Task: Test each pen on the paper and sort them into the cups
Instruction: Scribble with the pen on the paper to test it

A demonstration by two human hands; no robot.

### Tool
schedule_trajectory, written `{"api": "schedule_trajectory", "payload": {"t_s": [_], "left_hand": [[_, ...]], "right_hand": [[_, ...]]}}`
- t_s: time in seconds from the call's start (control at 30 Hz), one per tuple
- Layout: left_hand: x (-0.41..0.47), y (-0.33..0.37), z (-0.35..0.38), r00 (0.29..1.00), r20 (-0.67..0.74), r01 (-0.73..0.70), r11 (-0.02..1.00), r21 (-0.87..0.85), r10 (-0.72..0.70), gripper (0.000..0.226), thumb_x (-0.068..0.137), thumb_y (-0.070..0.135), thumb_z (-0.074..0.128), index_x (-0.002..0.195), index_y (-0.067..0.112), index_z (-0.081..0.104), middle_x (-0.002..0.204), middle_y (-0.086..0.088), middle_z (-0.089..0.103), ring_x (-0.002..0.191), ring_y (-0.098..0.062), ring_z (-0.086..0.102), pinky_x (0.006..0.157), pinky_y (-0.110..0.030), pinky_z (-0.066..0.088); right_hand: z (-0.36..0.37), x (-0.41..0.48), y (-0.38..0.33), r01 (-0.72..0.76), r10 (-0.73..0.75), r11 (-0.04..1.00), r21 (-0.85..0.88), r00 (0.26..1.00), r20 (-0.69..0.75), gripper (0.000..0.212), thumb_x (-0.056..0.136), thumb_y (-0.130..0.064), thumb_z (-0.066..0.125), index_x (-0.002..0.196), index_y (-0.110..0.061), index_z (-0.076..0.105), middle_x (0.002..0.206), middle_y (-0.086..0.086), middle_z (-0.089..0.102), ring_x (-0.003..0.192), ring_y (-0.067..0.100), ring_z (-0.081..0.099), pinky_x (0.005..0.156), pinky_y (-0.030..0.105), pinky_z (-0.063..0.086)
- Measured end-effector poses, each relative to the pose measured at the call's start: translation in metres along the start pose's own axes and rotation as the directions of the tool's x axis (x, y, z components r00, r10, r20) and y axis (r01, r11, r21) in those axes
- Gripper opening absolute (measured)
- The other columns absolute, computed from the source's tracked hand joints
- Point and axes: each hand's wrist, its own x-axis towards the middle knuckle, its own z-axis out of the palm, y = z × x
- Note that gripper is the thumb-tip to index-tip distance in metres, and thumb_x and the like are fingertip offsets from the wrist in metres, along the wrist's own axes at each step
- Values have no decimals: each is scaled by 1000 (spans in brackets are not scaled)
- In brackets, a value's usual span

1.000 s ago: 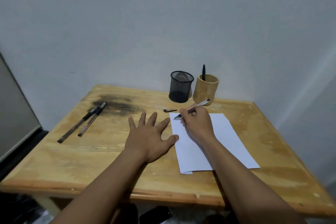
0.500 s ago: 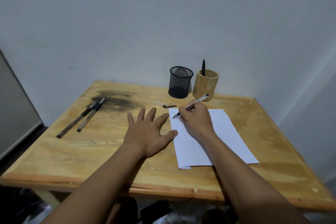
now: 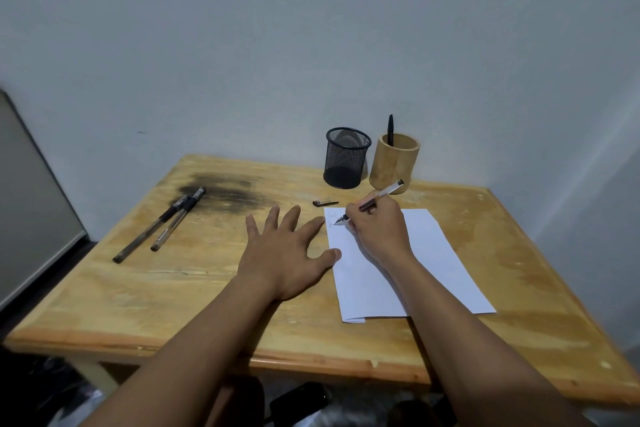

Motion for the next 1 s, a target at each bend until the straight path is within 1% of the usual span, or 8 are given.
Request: {"api": "schedule_trajectory", "payload": {"t_s": [0.1, 0.37, 0.53, 0.67, 0.73, 0.83, 0.9, 1.0], "left_hand": [[0, 0, 0, 1000, 3, -1, 1000, 2, 1, 75, 85, 83, 20, 152, 51, 14, 168, 0, 9, 154, -32, -4, 116, -67, -6], [0, 0, -2, 1000, 12, 3, 1000, -6, -3, 75, 85, 82, 20, 152, 51, 13, 168, 0, 8, 154, -31, -6, 117, -66, -8], [-1, 2, -4, 1000, 16, 6, 1000, -6, -6, 74, 85, 82, 21, 152, 51, 13, 168, 0, 8, 154, -31, -5, 117, -67, -6], [-1, 2, -8, 999, 50, 11, 999, -47, -8, 74, 85, 81, 25, 152, 50, 16, 167, 0, 11, 154, -31, -2, 116, -68, -6], [5, 3, -11, 1000, 9, 21, 992, -122, -20, 69, 87, 76, 27, 149, 48, 25, 163, 0, 25, 152, -30, 11, 117, -67, 1], [29, 1, -18, 973, -191, 79, 965, -250, -129, 49, 93, 59, 34, 137, 39, 45, 140, -1, 57, 133, -29, 43, 112, -56, 27], [49, -3, -22, 960, -229, 102, 961, -257, -163, 41, 95, 50, 39, 131, 36, 54, 130, -1, 64, 125, -30, 50, 106, -49, 36], [71, -3, -25, 970, -177, 124, 967, -221, -165, 35, 97, 43, 45, 127, 35, 62, 129, 1, 63, 125, -31, 48, 103, -48, 38]], "right_hand": [[-2, -1, -1, -7, 7, 1000, -9, 1000, -7, 16, 91, -22, 66, 87, -7, 69, 73, -1, 69, 67, 10, 64, 53, 18, 41], [-1, -1, -5, -36, 36, 999, 4, 999, -32, 16, 91, -21, 66, 91, -6, 66, 77, 2, 66, 68, 11, 61, 52, 17, 38], [-3, 2, -6, -110, 120, 985, 136, 991, -67, 16, 90, -22, 66, 94, -7, 65, 81, 4, 67, 77, 15, 65, 59, 24, 46], [-9, 4, -14, -105, 130, 961, 256, 988, -80, 13, 92, -21, 66, 93, -8, 65, 78, 2, 66, 72, 13, 61, 58, 25, 46], [-12, 5, -19, -62, 93, 952, 300, 992, -89, 13, 93, -21, 67, 91, -8, 67, 75, 2, 64, 67, 13, 58, 57, 25, 44], [-15, 10, -23, -72, 107, 923, 377, 991, -75, 17, 94, -19, 65, 93, -2, 69, 71, 6, 61, 59, 17, 51, 50, 24, 41], [-15, 13, -24, -113, 148, 901, 418, 987, -54, 21, 94, -17, 61, 95, 2, 69, 70, 7, 61, 55, 17, 48, 46, 27, 40], [-18, 16, -23, -147, 185, 888, 436, 982, -45, 20, 95, -13, 59, 95, 3, 70, 68, 7, 63, 55, 15, 51, 48, 27, 43]]}}
